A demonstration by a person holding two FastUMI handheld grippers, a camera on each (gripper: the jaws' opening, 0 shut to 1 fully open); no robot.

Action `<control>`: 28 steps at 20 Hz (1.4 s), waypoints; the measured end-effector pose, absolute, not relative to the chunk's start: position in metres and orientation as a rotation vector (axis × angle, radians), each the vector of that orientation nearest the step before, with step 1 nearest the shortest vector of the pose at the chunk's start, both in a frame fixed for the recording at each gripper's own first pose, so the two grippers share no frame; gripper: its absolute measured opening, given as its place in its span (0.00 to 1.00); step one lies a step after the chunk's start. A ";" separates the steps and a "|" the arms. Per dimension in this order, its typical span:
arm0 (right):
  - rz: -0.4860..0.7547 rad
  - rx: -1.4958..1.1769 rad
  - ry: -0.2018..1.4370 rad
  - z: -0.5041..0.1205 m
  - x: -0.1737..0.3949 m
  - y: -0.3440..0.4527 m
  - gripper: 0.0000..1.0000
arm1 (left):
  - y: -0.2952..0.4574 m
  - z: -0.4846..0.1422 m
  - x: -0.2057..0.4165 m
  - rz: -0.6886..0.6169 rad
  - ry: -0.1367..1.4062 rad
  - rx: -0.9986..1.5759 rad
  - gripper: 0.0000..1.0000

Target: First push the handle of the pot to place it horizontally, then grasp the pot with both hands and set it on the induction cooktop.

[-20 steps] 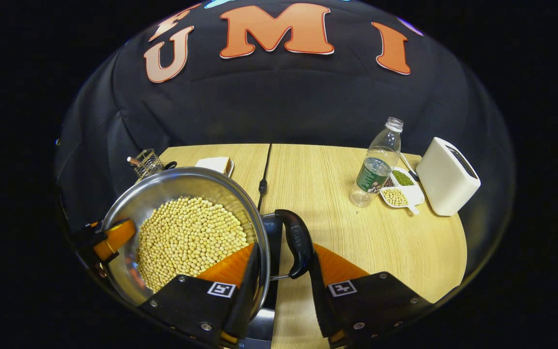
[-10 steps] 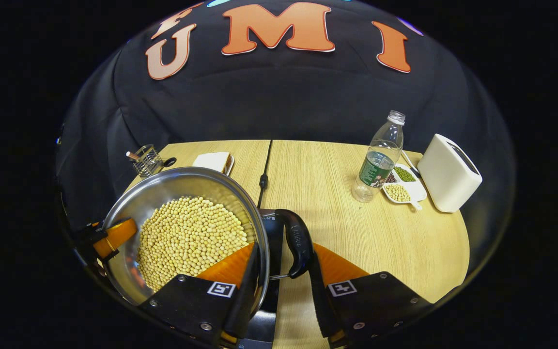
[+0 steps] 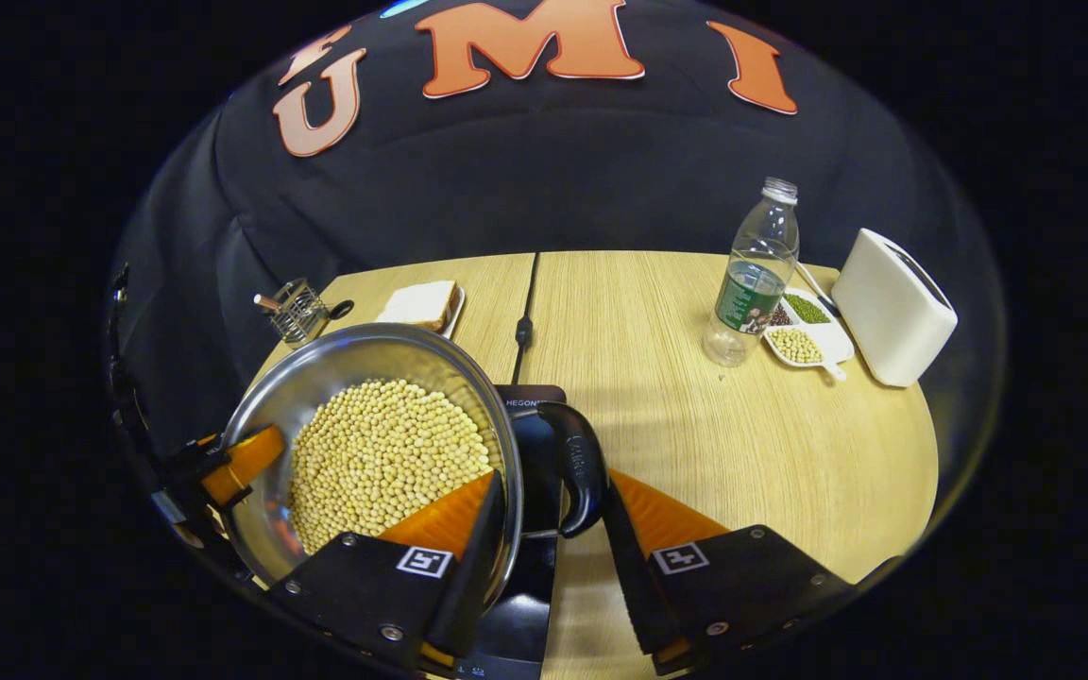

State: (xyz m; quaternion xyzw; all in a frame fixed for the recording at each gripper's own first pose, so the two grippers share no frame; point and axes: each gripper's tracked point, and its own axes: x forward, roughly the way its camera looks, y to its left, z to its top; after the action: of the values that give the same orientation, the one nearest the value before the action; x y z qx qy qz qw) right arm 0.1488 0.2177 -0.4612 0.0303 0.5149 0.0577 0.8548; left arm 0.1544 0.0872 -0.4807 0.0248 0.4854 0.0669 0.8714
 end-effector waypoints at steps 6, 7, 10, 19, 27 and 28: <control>0.094 0.025 0.792 -0.367 0.177 0.174 0.81 | 0.095 -0.424 0.176 0.203 0.867 0.089 0.83; 0.083 0.011 0.730 -0.348 0.180 0.166 0.82 | 0.091 -0.411 0.182 0.205 0.835 0.076 0.83; 0.068 -0.039 0.543 -0.289 0.179 0.138 0.84 | 0.086 -0.363 0.193 0.201 0.726 0.110 0.95; 0.062 -0.104 0.223 -0.152 0.138 0.076 0.89 | 0.033 -0.193 0.203 0.205 0.380 0.033 0.99; 0.095 -0.016 0.062 -0.063 0.086 0.037 0.93 | -0.030 -0.071 0.179 0.109 0.198 0.072 0.98; 0.091 -0.024 0.035 -0.052 0.087 0.032 0.93 | -0.038 -0.056 0.179 0.094 0.164 0.078 0.98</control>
State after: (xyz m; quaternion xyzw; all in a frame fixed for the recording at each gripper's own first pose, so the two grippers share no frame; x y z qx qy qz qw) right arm 0.0874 0.0323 -0.0518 -0.0117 0.0176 0.0455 0.9987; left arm 0.1788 -0.0378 -0.0559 0.0389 0.0817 0.0471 0.9948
